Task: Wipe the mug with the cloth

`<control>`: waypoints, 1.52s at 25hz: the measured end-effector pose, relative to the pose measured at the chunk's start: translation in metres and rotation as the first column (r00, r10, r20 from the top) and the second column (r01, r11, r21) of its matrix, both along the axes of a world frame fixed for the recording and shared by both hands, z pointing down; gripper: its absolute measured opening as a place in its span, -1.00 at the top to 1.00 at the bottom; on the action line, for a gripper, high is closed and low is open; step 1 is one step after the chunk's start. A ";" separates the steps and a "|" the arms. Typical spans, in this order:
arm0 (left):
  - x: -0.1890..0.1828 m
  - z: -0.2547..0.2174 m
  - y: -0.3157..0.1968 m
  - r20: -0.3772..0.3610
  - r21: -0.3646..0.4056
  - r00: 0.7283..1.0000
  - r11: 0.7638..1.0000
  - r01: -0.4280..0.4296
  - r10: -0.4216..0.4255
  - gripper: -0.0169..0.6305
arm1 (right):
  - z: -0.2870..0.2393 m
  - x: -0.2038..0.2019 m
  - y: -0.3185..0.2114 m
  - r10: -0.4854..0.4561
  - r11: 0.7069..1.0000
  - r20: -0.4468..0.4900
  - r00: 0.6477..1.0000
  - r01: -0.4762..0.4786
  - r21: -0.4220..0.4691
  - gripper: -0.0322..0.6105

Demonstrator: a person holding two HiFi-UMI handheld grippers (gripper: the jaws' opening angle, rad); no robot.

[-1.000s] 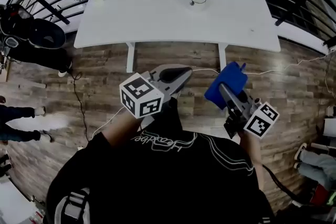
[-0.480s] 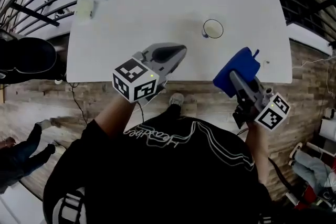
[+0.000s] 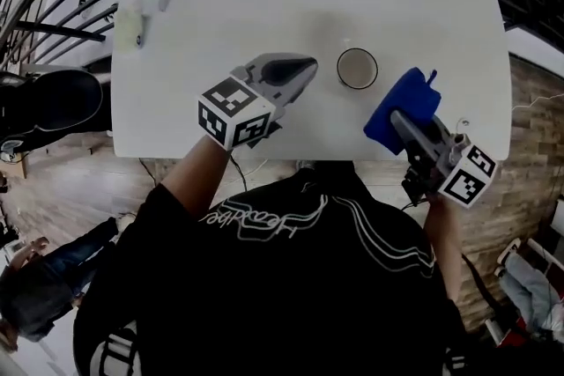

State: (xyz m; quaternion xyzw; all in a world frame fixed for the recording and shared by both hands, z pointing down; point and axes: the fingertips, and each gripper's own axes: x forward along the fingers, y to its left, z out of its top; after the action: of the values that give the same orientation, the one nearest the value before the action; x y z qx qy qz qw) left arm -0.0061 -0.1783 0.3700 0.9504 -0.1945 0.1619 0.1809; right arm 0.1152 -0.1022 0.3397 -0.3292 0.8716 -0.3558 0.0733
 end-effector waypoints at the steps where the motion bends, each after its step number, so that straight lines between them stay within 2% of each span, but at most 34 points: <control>1: 0.003 0.006 -0.007 0.011 -0.008 1.000 1.000 0.000 0.001 0.92 | 0.004 0.002 -0.007 -0.021 1.000 0.002 1.000 0.021 -0.009 0.73; 7: 0.022 0.046 -0.044 0.084 -0.048 0.995 0.997 -0.053 0.057 0.91 | 0.026 0.013 -0.035 -0.161 0.986 -0.041 0.986 0.159 -0.048 0.73; 12: 0.037 0.068 -0.059 0.110 -0.028 0.985 0.991 -0.128 0.130 0.68 | 0.046 0.016 -0.053 -0.224 0.972 -0.059 0.973 0.218 -0.093 0.73; 16: 0.042 0.085 -0.065 0.141 -0.025 0.973 0.983 -0.181 0.183 0.62 | 0.052 0.011 -0.061 -0.292 0.953 -0.075 0.953 0.284 -0.101 0.73; 24: 0.055 0.098 -0.064 0.142 -0.023 0.942 0.952 -0.306 0.306 0.62 | 0.064 0.006 -0.073 -0.416 0.906 -0.091 0.905 0.403 -0.132 0.73; 33: 0.067 0.100 -0.064 0.114 0.014 0.927 0.932 -0.361 0.357 0.63 | 0.071 0.007 -0.085 -0.516 0.853 -0.099 0.851 0.500 -0.147 0.73; 36: 0.067 0.099 -0.061 0.097 0.025 0.925 0.928 -0.372 0.368 0.81 | 0.075 0.002 -0.093 -0.545 0.835 -0.102 0.832 0.529 -0.151 0.73; 38: 0.068 0.100 -0.062 0.097 0.034 0.926 0.929 -0.369 0.364 0.83 | 0.077 -0.002 -0.097 -0.566 0.822 -0.099 0.818 0.551 -0.146 0.73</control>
State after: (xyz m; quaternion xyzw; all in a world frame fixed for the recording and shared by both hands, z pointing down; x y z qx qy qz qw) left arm 0.0615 -0.2399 0.4699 0.9662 -0.0256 0.2299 0.1141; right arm 0.1127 -0.1995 0.4163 -0.0865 0.9115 -0.3857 -0.1132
